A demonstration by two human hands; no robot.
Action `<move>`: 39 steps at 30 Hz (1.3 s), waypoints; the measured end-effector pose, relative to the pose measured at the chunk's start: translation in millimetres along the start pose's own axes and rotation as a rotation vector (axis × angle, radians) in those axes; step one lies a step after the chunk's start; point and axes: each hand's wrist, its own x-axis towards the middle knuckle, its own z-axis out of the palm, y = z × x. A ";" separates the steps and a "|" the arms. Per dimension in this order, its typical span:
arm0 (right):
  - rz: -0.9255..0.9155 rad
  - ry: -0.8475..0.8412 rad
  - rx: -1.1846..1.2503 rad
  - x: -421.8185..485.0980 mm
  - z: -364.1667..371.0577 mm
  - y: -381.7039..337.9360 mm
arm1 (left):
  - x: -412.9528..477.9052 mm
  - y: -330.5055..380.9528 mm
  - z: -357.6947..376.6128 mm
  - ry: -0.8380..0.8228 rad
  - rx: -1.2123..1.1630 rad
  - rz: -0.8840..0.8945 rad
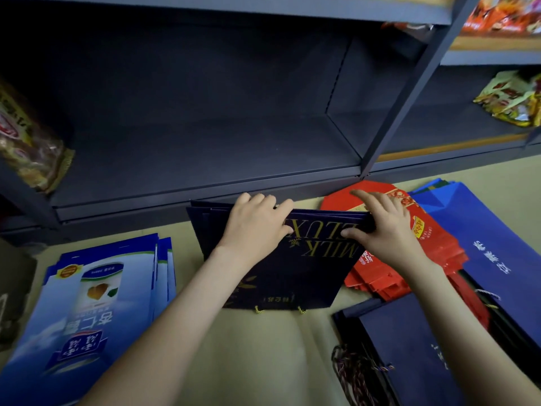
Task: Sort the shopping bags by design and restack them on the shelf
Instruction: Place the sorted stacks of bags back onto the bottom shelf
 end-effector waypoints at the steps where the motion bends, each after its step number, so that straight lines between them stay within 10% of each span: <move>1: 0.103 0.002 0.156 -3.7 3.0 -0.5 | -0.9 0.8 -1.8 -0.040 -0.006 -0.006; 4: 0.265 0.010 0.600 -11.4 12.5 -8.0 | -1.8 2.4 -2.8 -0.126 0.011 0.000; 10: 0.120 0.044 0.679 -12.5 23.8 -12.1 | 7.5 9.8 -2.2 -0.215 0.077 0.060; 21: 0.007 0.181 0.670 -13.8 41.3 -8.1 | -14.4 4.8 10.3 0.202 -0.014 0.009; 33: 0.256 -0.002 1.031 -8.7 45.3 -11.5 | -3.4 -10.3 -13.5 -0.253 0.058 -0.096; 39: 0.310 -0.073 1.107 -0.6 39.8 -19.6 | 9.9 4.2 -10.8 -0.187 0.110 0.017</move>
